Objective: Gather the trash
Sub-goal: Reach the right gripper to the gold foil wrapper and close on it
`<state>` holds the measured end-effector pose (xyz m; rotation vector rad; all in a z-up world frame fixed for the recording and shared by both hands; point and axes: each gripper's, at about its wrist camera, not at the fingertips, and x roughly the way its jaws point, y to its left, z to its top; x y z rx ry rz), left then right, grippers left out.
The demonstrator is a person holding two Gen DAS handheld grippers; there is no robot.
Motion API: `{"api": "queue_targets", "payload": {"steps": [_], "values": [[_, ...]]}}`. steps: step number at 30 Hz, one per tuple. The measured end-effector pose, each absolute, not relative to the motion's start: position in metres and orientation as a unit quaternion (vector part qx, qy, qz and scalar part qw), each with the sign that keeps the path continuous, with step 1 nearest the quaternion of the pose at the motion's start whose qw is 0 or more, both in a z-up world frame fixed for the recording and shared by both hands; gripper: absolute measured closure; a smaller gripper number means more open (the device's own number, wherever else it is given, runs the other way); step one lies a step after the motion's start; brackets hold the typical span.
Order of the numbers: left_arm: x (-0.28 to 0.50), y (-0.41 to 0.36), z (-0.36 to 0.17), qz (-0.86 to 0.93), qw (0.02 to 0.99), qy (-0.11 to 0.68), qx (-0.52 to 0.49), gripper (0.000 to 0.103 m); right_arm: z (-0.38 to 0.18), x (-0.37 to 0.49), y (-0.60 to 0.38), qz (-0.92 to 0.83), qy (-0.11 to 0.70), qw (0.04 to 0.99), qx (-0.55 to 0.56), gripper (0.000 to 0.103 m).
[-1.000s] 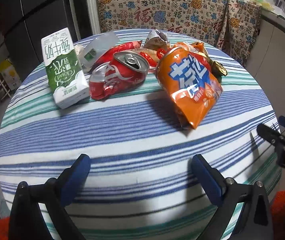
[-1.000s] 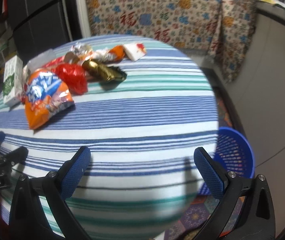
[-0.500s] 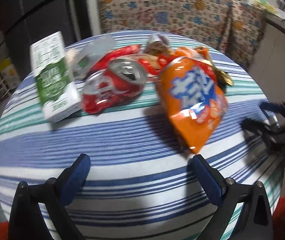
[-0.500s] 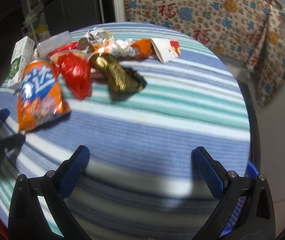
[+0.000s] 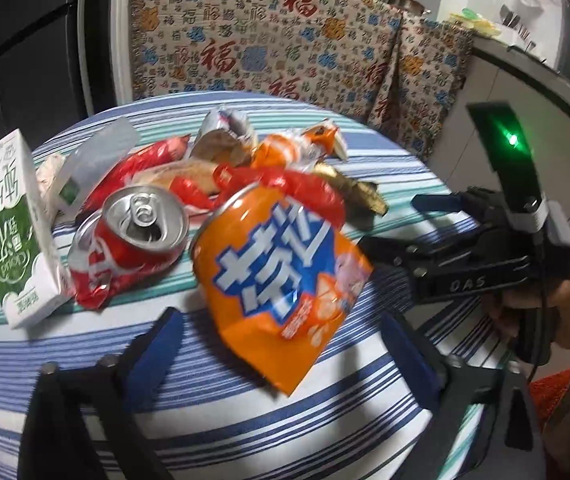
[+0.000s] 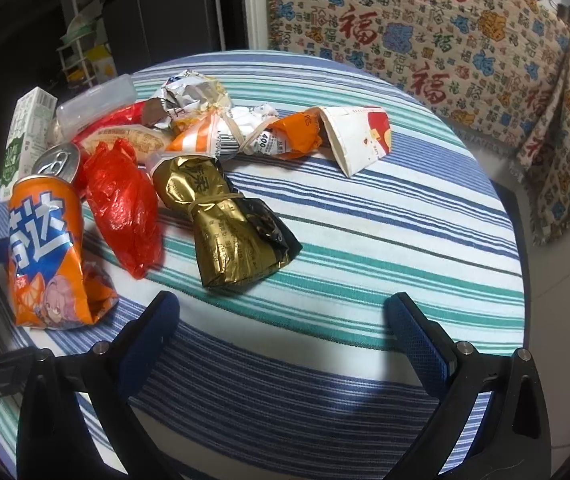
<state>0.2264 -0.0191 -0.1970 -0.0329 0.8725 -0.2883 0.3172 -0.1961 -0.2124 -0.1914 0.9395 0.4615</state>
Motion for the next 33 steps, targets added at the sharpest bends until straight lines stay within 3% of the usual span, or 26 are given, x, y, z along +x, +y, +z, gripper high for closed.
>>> {"api": "queue_targets", "payload": {"steps": [5,6,12,18,22,25,29,32,33], "values": [[0.234,-0.015,-0.199,-0.158,0.887,0.431,-0.054,0.038,-0.212,0.315,-0.198,0.227,0.445,0.861,-0.092,0.0],[0.234,-0.014,-0.199,-0.163,0.885,0.431,-0.063,0.048,-0.212,0.314,-0.198,0.228,0.445,0.861,-0.092,0.0],[0.219,-0.012,-0.19,-0.151,0.9,0.405,-0.059,0.051,-0.211,0.314,-0.2,0.24,0.449,0.855,-0.098,0.001],[0.207,-0.002,-0.19,-0.141,0.897,0.414,-0.057,0.053,-0.19,0.317,-0.193,0.272,0.43,0.854,-0.106,0.009],[0.198,-0.004,-0.191,-0.149,0.89,0.429,-0.042,0.052,-0.189,0.317,-0.17,0.297,0.416,0.848,-0.137,0.022],[0.193,0.001,-0.193,-0.148,0.888,0.433,-0.047,0.051,-0.197,0.323,-0.161,0.29,0.427,0.844,-0.146,0.078],[0.192,0.012,-0.188,-0.147,0.89,0.424,-0.079,0.043,-0.189,0.318,-0.17,0.298,0.445,0.839,-0.097,0.08],[0.193,0.017,-0.185,-0.153,0.891,0.415,-0.105,0.045,-0.181,0.307,-0.178,0.3,0.453,0.836,-0.079,0.08],[0.194,0.017,-0.185,-0.152,0.891,0.414,-0.111,0.057,-0.179,0.304,-0.182,0.298,0.457,0.835,-0.07,0.08]]}}
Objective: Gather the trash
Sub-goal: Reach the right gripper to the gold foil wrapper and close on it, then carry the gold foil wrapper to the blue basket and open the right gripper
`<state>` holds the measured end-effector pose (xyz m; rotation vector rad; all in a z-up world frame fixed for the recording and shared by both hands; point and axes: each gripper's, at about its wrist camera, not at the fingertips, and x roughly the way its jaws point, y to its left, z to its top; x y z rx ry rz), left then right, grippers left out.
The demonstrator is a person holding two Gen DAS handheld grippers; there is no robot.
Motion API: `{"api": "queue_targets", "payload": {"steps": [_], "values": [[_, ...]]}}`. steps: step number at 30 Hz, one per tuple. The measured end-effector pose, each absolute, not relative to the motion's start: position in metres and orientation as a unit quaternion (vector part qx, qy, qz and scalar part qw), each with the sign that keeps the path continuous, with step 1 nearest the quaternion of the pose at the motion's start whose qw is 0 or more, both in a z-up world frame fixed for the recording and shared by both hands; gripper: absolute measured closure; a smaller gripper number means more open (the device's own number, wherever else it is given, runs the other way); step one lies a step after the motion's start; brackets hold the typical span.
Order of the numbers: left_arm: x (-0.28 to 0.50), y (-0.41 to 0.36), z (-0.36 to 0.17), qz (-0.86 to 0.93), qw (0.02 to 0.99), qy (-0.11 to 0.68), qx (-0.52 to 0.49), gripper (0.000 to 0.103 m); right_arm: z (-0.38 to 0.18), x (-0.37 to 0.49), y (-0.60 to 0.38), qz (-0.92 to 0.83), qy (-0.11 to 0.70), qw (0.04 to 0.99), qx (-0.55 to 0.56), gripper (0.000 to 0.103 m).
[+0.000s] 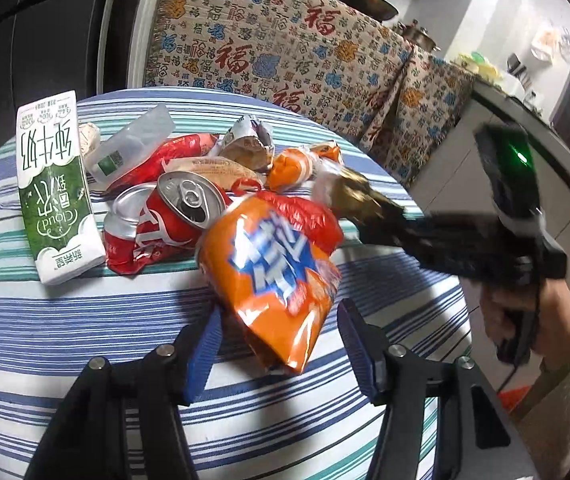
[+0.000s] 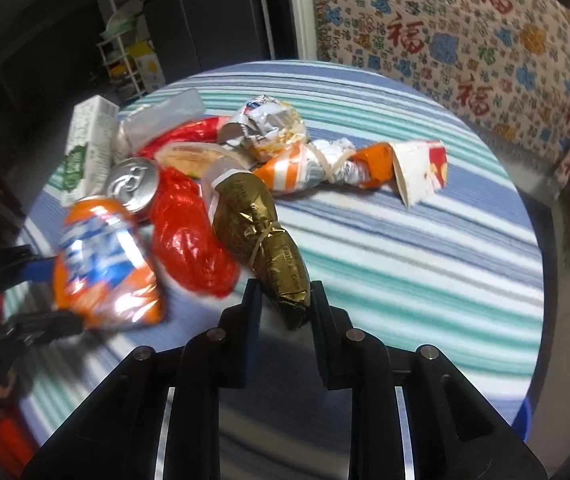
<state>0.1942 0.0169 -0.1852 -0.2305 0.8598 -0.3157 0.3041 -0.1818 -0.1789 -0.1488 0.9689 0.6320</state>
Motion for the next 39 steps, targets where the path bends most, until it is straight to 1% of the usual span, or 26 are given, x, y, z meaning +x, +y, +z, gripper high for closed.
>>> {"api": "queue_targets", "payload": {"steps": [1,4,5,6,7,8,9,12,14,18,20,22,23,24,27,29,30,31,32,35,39], "values": [[0.195,0.017,-0.187,-0.153,0.888,0.417,-0.119,0.06,-0.178,0.302,-0.185,0.296,0.461,0.834,-0.064,0.08],[0.196,0.018,-0.187,-0.141,0.89,0.411,-0.135,0.062,-0.176,0.294,-0.198,0.286,0.473,0.833,-0.042,0.08],[0.193,0.017,-0.186,-0.136,0.894,0.406,-0.133,0.064,-0.176,0.292,-0.203,0.282,0.476,0.832,-0.034,0.08],[0.191,0.016,-0.184,-0.133,0.897,0.401,-0.132,0.078,-0.176,0.29,-0.207,0.278,0.479,0.832,-0.029,0.08],[0.189,0.015,-0.182,-0.131,0.897,0.402,-0.129,0.088,-0.175,0.287,-0.213,0.275,0.483,0.831,-0.024,0.08],[0.186,0.013,-0.18,-0.128,0.9,0.398,-0.124,0.095,-0.175,0.285,-0.219,0.273,0.486,0.83,-0.015,0.08],[0.183,0.008,-0.179,-0.127,0.902,0.396,-0.114,0.1,-0.174,0.283,-0.223,0.272,0.488,0.829,-0.005,0.08],[0.182,-0.003,-0.179,-0.121,0.906,0.396,-0.092,0.1,-0.177,0.279,-0.231,0.268,0.507,0.819,0.006,0.08],[0.181,-0.011,-0.181,-0.117,0.908,0.395,-0.075,0.1,-0.181,0.275,-0.227,0.268,0.514,0.815,-0.011,0.078],[0.177,-0.021,-0.182,-0.108,0.916,0.384,-0.045,0.1,-0.184,0.266,-0.218,0.257,0.501,0.824,-0.066,0.072],[0.174,-0.023,-0.182,-0.108,0.917,0.382,-0.04,0.1,-0.18,0.264,-0.216,0.256,0.494,0.828,-0.079,0.051],[0.175,-0.025,-0.182,-0.108,0.917,0.383,-0.038,0.1,-0.172,0.262,-0.216,0.256,0.479,0.835,-0.087,0.047],[0.175,-0.026,-0.183,-0.108,0.917,0.383,-0.038,0.1,-0.17,0.261,-0.214,0.256,0.472,0.838,-0.095,0.043],[0.176,-0.027,-0.183,-0.108,0.916,0.384,-0.039,0.1,-0.167,0.26,-0.212,0.259,0.464,0.841,-0.104,0.04],[0.174,-0.028,-0.184,-0.11,0.916,0.384,-0.038,0.1,-0.167,0.265,-0.205,0.261,0.456,0.842,-0.121,0.038],[0.173,-0.029,-0.183,-0.111,0.916,0.383,-0.037,0.1,-0.173,0.274,-0.205,0.261,0.46,0.841,-0.117,0.033],[0.171,-0.029,-0.184,-0.112,0.916,0.383,-0.037,0.1,-0.178,0.279,-0.205,0.263,0.467,0.837,-0.115,0.033],[0.17,-0.029,-0.183,-0.113,0.916,0.383,-0.038,0.1,-0.184,0.284,-0.204,0.267,0.478,0.829,-0.118,0.047],[0.169,-0.03,-0.183,-0.114,0.916,0.382,-0.038,0.1,-0.187,0.285,-0.203,0.271,0.485,0.822,-0.121,0.065],[0.166,-0.033,-0.178,-0.119,0.918,0.376,-0.038,0.1,-0.183,0.283,-0.205,0.271,0.491,0.822,-0.102,0.067],[0.162,-0.038,-0.166,-0.133,0.918,0.371,-0.054,0.1,-0.166,0.271,-0.214,0.276,0.478,0.831,-0.068,0.067]]}}
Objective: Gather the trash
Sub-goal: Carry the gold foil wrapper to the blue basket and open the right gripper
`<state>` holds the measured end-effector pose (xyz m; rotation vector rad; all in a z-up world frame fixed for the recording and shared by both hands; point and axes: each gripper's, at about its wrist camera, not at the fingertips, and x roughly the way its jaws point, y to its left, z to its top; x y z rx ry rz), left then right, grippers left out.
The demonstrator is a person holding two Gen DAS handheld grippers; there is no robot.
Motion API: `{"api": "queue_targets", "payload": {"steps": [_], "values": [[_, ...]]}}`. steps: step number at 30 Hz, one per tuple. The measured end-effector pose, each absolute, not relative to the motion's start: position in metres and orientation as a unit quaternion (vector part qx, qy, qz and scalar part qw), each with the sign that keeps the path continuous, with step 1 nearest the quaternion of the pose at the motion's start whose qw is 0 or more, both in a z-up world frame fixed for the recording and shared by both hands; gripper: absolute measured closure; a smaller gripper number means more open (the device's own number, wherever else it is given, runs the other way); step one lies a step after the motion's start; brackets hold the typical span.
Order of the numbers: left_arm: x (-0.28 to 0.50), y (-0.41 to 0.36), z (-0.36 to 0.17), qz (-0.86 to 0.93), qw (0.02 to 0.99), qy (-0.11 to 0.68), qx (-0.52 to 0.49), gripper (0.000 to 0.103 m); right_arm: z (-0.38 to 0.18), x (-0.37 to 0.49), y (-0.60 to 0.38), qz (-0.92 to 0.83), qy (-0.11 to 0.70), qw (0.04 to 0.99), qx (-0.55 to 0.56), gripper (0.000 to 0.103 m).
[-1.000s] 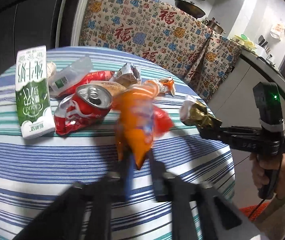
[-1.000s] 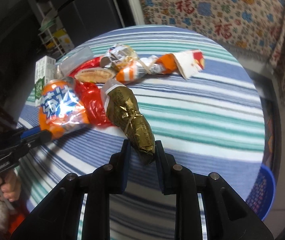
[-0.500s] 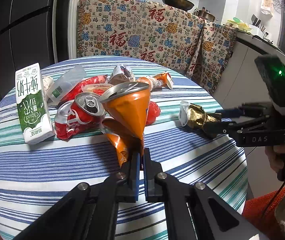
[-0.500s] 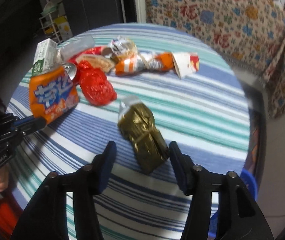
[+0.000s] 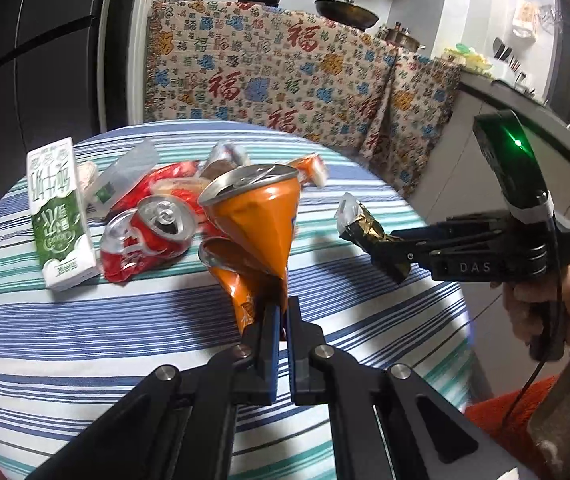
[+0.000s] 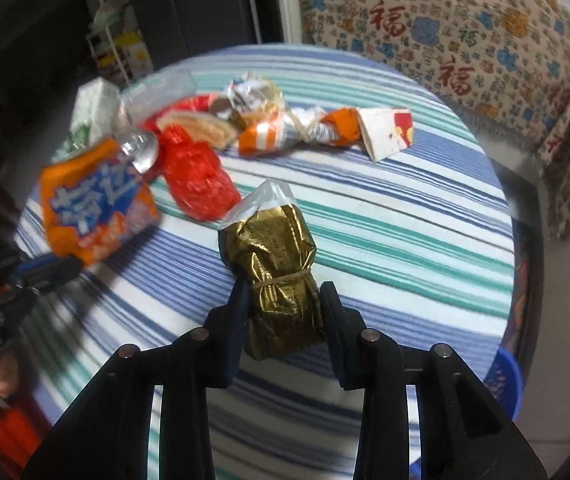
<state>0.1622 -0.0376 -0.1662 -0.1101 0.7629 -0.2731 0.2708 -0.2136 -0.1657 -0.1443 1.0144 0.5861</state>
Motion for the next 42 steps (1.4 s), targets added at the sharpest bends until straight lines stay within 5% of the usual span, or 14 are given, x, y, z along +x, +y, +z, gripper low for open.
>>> {"api": "queue_targets", "payload": {"steps": [13,23,38,41,42], "values": [[0.189,-0.195,-0.126,-0.271,0.884,0.378,-0.039,0.1,-0.141,0.246,-0.423,0.113,0.479,0.865,0.098,0.066],[0.229,-0.36,-0.191,-0.345,0.823,0.451,-0.024,0.1,-0.212,0.237,-0.547,0.015,0.51,0.837,0.195,0.066],[0.258,-0.447,-0.253,-0.362,0.799,0.48,0.014,0.1,-0.235,0.242,-0.599,-0.011,0.511,0.828,0.233,0.058],[0.263,-0.453,-0.262,-0.368,0.793,0.486,0.015,0.088,-0.238,0.243,-0.603,-0.016,0.504,0.83,0.239,0.054],[0.263,-0.454,-0.264,-0.366,0.794,0.486,0.016,0.07,-0.239,0.244,-0.604,-0.016,0.503,0.829,0.243,0.053]]}}
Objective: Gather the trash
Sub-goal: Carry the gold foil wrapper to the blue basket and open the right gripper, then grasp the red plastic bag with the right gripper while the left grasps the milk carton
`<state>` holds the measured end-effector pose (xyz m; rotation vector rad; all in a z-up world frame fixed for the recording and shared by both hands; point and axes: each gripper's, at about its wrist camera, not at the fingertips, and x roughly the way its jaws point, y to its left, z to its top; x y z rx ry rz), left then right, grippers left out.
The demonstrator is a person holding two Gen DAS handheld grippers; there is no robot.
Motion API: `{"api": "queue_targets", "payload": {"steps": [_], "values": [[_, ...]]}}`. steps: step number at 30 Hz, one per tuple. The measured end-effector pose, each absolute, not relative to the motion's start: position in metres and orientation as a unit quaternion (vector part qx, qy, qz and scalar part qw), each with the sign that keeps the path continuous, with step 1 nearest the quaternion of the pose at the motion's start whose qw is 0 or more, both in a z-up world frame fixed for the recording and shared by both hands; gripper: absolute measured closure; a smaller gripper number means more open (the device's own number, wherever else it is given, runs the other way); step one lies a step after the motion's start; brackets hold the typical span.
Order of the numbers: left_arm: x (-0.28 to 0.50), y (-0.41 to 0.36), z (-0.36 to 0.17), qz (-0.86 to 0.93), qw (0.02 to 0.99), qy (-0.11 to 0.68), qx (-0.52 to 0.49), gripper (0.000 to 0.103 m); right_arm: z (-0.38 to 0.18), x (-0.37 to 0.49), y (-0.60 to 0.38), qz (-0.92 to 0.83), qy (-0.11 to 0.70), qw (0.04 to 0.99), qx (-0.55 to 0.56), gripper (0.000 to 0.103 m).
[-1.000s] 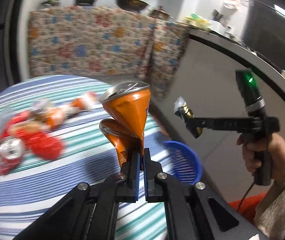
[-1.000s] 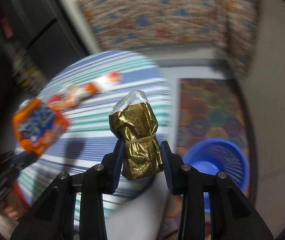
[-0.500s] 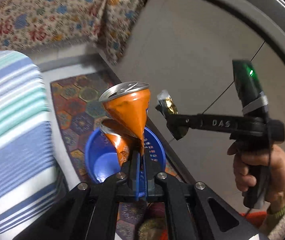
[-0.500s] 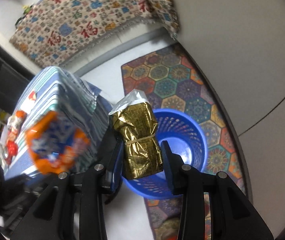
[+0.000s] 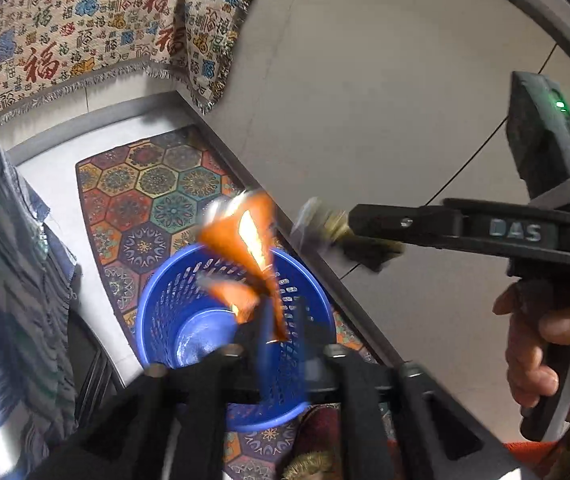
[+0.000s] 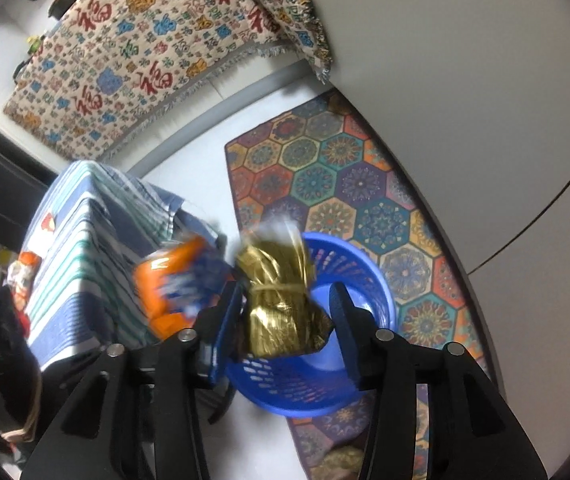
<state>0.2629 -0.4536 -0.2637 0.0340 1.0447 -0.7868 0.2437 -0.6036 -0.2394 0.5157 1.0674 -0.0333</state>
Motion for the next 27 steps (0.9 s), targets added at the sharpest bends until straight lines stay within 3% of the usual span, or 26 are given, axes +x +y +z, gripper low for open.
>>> {"api": "queue_targets", "payload": {"steps": [1,3,8,10,14,22,24,27], "values": [[0.266,-0.454,-0.266,-0.364,0.796,0.484,0.015,0.052,-0.24,0.243,-0.606,-0.017,0.502,0.829,0.247,0.048],[0.271,-0.454,-0.269,-0.359,0.801,0.478,0.011,0.043,-0.241,0.243,-0.61,-0.024,0.499,0.829,0.251,0.044],[0.269,-0.436,-0.252,-0.345,0.824,0.448,-0.01,0.038,-0.227,0.241,-0.614,-0.038,0.478,0.841,0.25,0.036],[0.262,-0.425,-0.238,-0.341,0.837,0.428,-0.018,0.03,-0.216,0.24,-0.61,-0.045,0.465,0.853,0.232,0.026],[0.24,-0.396,-0.206,-0.339,0.853,0.395,-0.035,0.027,-0.184,0.237,-0.592,-0.057,0.419,0.887,0.187,0.008],[0.191,-0.321,-0.162,-0.296,0.865,0.404,-0.016,0.027,-0.137,0.227,-0.542,-0.055,0.332,0.933,0.126,0.003],[0.18,-0.301,-0.158,-0.269,0.873,0.407,0.001,0.017,-0.13,0.225,-0.526,-0.045,0.32,0.938,0.124,0.003],[0.17,-0.27,-0.161,-0.231,0.888,0.397,0.02,0.017,-0.124,0.224,-0.497,-0.016,0.309,0.941,0.136,0.003]]}}
